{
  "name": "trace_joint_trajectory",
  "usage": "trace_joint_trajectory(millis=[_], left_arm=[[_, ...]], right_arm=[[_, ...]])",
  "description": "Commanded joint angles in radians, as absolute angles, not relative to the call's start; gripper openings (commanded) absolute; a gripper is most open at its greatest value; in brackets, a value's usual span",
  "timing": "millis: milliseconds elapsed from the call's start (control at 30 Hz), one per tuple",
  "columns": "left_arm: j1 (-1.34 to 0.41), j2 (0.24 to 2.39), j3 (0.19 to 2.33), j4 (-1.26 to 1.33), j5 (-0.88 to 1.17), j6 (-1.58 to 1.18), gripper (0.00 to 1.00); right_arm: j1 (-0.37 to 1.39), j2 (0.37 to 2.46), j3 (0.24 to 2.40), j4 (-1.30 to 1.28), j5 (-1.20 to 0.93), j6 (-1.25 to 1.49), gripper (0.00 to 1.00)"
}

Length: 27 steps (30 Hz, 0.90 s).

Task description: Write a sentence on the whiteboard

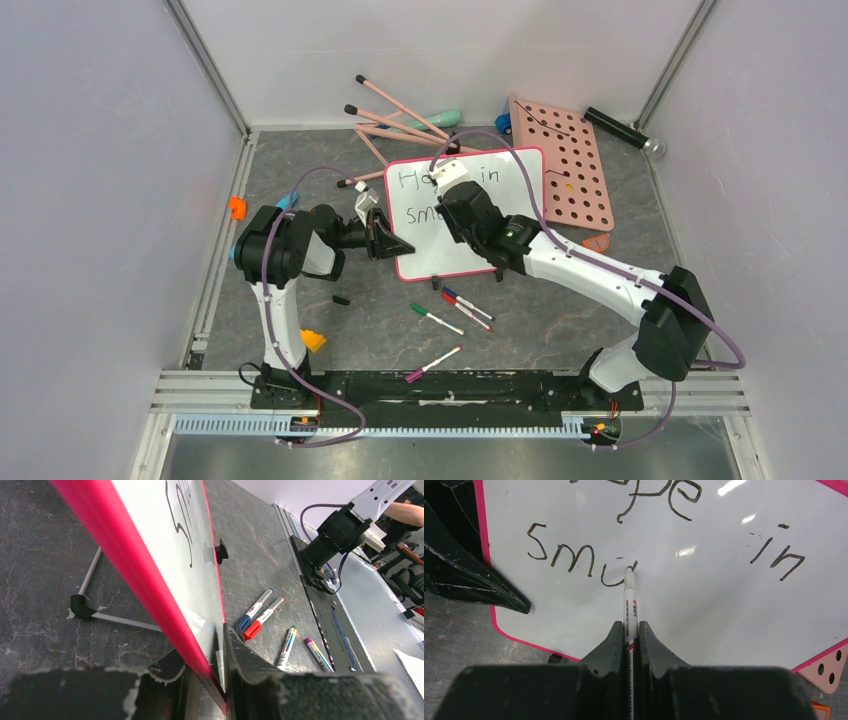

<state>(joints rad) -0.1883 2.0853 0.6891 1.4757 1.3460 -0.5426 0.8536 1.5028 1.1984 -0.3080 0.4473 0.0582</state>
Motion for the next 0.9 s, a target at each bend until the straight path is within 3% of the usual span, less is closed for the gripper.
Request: trace_joint_trajectory(millis=[0, 867], left_arm=[[-0.201, 2.105, 0.699, 1.557, 1.414, -0.461, 0.2], [-0.201, 2.104, 0.698, 1.557, 1.413, -0.463, 0.2]], right_arm=[[0.849, 1.511, 1.246, -0.275, 0.473, 0.043, 0.0], [0.848, 1.519, 1.211, -0.3, 0.348, 0.029, 0.0]])
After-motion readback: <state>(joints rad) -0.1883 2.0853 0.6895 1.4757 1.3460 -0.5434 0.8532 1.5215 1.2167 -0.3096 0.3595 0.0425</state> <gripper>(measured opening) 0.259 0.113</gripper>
